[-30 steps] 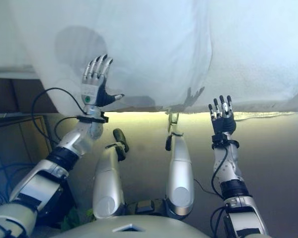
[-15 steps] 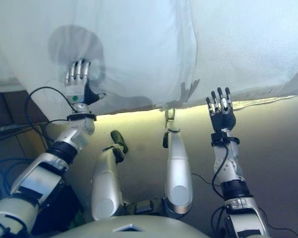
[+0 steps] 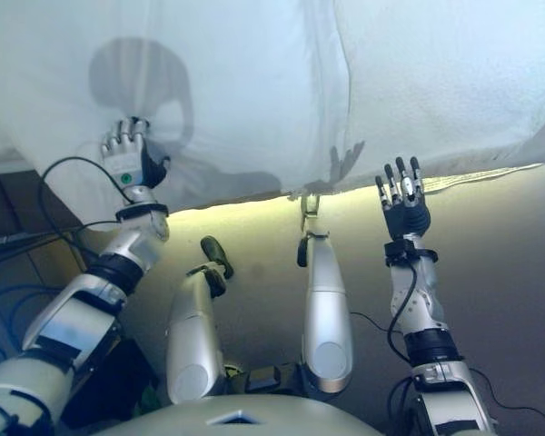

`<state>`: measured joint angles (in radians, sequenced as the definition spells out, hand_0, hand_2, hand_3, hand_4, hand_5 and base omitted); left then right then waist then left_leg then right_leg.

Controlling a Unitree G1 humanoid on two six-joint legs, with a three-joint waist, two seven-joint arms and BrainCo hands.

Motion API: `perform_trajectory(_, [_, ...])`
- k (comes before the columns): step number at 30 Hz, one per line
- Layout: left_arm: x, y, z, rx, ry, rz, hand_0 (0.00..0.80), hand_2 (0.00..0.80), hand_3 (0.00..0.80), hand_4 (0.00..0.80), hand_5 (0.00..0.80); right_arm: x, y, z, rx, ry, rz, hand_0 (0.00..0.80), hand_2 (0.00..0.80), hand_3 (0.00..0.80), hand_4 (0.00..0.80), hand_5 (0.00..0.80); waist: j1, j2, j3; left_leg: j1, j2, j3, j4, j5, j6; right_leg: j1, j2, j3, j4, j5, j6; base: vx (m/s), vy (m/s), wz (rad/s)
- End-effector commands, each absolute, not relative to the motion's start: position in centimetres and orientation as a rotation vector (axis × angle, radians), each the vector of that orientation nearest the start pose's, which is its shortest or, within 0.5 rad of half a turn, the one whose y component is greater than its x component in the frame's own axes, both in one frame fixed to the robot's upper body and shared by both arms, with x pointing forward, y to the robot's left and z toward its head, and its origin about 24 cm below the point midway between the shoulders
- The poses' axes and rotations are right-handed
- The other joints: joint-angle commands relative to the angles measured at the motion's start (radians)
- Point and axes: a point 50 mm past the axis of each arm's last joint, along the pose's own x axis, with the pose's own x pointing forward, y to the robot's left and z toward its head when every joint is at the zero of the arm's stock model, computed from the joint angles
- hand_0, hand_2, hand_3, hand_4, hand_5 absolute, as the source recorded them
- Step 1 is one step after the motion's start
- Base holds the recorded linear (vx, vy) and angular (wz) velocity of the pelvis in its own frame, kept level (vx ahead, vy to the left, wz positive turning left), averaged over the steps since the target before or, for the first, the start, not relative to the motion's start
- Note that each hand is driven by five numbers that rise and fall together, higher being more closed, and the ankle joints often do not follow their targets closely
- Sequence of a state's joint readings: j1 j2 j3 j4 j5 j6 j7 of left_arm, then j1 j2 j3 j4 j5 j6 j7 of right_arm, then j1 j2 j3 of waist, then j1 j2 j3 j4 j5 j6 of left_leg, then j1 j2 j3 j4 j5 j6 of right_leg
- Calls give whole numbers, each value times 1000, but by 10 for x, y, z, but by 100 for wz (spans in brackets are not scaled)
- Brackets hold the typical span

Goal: Make the bed neatly

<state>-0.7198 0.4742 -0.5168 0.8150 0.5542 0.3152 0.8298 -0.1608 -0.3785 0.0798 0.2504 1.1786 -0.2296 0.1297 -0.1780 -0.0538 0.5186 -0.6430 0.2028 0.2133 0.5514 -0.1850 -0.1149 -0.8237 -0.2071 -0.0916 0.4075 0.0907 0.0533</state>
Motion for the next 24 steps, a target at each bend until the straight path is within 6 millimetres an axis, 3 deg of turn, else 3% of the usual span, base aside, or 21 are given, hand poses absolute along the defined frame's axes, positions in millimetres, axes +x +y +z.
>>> perform_trajectory(1, [348,245,81,1437,-83,644,800,800,800,800,800,274,-228,81,734,-265,43,0,0,0,0,0,-8,-15,1,-122,39,-59,5,164,-10,27,-46,-18,45,-46,107,-34,-48,-1])
perform_trajectory(9, [349,242,88,1427,-138,634,800,800,800,800,800,270,-228,79,757,-280,46,0,0,0,0,0,2,-23,1,-108,40,-61,-20,176,-10,46,-46,-36,32,-42,111,-16,-26,2])
perform_trajectory(14, [345,243,82,1384,-138,617,800,800,800,800,800,269,-233,76,760,-281,37,0,0,0,0,0,13,-15,-5,-63,37,-59,-30,177,-11,94,-58,-43,33,-50,112,1,-2,3])
perform_trajectory(24, [315,263,44,1249,-45,551,800,800,800,800,800,256,-244,44,769,-209,-19,0,0,0,0,0,56,9,-106,101,16,-51,-135,185,-10,257,-88,-74,-30,-58,127,67,3,10])
